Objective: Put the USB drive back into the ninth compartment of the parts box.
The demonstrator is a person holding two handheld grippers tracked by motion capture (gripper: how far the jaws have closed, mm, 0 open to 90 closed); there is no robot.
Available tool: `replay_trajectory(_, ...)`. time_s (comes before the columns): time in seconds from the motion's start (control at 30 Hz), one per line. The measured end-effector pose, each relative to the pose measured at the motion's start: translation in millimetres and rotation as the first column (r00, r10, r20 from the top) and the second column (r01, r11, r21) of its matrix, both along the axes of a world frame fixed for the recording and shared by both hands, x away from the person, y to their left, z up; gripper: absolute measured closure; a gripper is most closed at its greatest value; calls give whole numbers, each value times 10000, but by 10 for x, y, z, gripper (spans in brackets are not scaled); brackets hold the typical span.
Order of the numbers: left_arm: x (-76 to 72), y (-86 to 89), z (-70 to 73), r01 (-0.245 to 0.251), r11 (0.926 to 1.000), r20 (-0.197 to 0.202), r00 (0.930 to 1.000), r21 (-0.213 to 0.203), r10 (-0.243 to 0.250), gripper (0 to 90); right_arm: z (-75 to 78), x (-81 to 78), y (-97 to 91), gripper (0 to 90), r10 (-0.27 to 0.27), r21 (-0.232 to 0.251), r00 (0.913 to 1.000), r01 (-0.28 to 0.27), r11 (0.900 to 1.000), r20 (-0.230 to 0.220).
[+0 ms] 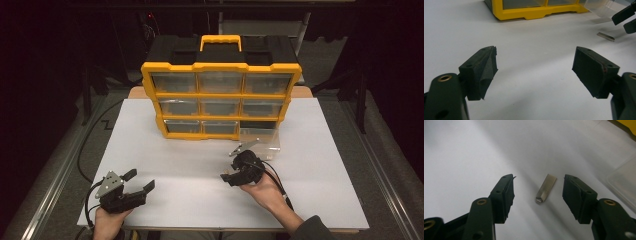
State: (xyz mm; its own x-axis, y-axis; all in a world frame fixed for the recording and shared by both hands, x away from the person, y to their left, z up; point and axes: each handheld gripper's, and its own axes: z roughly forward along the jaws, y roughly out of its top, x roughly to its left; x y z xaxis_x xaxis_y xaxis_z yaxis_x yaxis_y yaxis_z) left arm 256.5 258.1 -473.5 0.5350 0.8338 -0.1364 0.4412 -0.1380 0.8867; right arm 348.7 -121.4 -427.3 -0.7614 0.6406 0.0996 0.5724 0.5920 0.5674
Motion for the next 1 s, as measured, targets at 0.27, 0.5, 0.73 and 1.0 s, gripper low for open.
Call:
replay_trajectory(0.27,-2,-4,1,24,10000,22,10000,22,-24,207,14,117,96,500,-33,-974,9983,-24,9952,-580)
replay_trajectory(0.5,-4,-7,1,44,10000,14,10000,19,-44,207,-32,184,179,550,-11,-1684,9945,-166,9856,-1046)
replay_trajectory(0.73,-3,-7,1,46,10000,20,10000,18,-46,207,-64,229,225,631,89,-1884,9942,-291,9817,-1071)
replay_trajectory(1.0,-3,-9,1,58,10000,23,10000,23,-58,207,-99,242,267,681,79,-2270,9916,-372,9732,-1289)
